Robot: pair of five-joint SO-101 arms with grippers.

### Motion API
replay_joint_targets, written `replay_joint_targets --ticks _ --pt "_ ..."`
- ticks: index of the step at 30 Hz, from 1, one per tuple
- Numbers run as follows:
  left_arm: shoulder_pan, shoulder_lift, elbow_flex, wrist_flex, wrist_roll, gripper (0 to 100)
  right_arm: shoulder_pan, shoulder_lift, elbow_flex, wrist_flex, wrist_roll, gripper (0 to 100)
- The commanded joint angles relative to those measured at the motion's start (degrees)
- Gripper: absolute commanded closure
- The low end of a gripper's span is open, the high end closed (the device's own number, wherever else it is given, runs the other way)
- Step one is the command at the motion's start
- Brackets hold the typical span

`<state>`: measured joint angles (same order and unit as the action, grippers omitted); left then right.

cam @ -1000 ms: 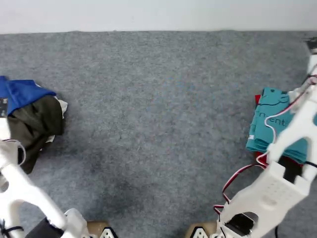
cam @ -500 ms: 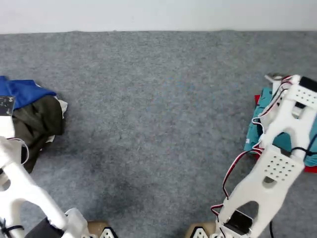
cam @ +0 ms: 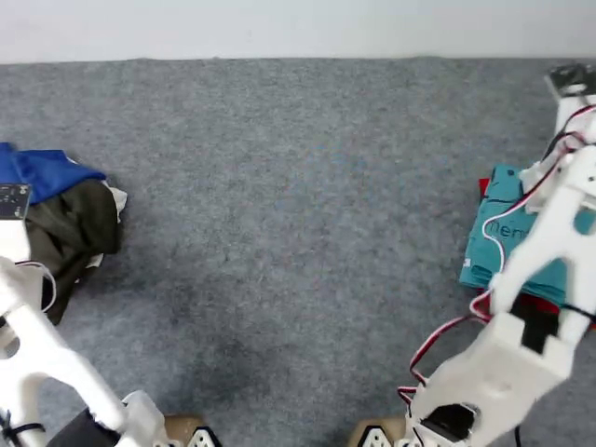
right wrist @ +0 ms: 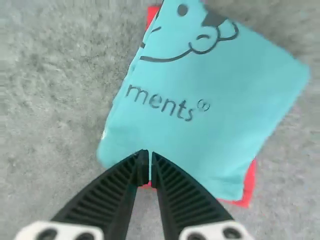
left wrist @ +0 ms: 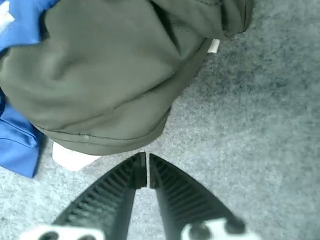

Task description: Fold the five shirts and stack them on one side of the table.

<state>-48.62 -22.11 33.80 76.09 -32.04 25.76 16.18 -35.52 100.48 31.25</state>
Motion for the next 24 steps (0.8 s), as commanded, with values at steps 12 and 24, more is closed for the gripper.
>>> replay_joint_targets --ticks 12,24 --pt "0.35 2.99 -0.31 0.18 -5.19 78 -7.87 -29.93 41.85 2.24 -0.7 99.0" --pt "-4.75 28.04 -12.26 -5.1 -6.15 78 -9.27 -34.95 50.02 2.33 -0.7 99.0"
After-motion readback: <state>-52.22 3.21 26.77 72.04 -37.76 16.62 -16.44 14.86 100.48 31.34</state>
